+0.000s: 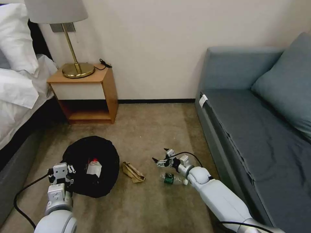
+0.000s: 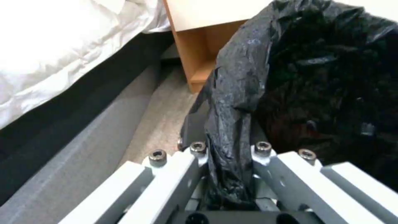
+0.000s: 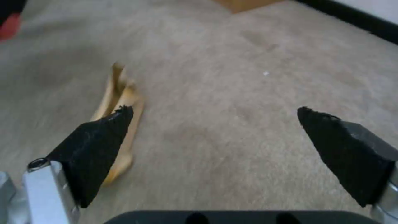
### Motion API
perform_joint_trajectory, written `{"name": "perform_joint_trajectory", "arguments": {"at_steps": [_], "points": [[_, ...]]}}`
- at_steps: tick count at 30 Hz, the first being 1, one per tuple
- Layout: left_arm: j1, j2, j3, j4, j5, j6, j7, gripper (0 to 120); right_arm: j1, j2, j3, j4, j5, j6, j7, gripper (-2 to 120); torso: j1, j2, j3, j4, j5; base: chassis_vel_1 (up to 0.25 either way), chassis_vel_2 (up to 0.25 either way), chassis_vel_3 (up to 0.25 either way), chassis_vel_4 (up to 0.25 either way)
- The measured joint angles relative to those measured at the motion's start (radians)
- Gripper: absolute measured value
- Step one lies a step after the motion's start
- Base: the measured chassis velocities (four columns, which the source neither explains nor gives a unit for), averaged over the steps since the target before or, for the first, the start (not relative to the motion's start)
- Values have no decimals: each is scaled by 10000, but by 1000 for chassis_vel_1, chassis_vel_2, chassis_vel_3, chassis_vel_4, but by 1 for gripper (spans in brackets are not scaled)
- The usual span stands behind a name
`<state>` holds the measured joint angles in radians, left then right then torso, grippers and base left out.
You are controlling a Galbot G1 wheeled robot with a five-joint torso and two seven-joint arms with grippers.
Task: Pick up the trash bin, then pick up the garbage on the floor and place it into the trash bin.
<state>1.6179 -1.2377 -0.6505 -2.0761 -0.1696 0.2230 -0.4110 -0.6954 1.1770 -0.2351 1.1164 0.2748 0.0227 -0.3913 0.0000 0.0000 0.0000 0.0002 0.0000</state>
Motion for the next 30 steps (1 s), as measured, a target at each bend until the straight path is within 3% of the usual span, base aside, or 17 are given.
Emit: {"name": "perform_joint_trajectory", "arguments": {"at_steps": [4, 16, 24, 30], "points": [[-1, 2, -73, 43, -25, 3, 18, 4, 311, -657, -775, 544, 77, -552, -476, 100, 0, 0, 0, -2, -1, 27, -17, -12, 16], [146, -87, -139, 47, -62, -61, 29, 4, 667, -1345, -1865, 974, -57, -1098, -1205, 100, 0, 0, 0, -1, -1, 0, 0, 0, 0], [140, -127, -54, 105, -8, -75, 34, 4, 454, -1281, -1777, 268, -658, -1042, -1352, 100, 0, 0, 0, -3, 0, 0, 0, 0, 0], [109, -160, 30, 211, 49, -104, 43, 4, 445, -629, -1553, -889, -1159, -711, -1361, 100, 0, 0, 0, -3, 0, 0, 0, 0, 0]]}}
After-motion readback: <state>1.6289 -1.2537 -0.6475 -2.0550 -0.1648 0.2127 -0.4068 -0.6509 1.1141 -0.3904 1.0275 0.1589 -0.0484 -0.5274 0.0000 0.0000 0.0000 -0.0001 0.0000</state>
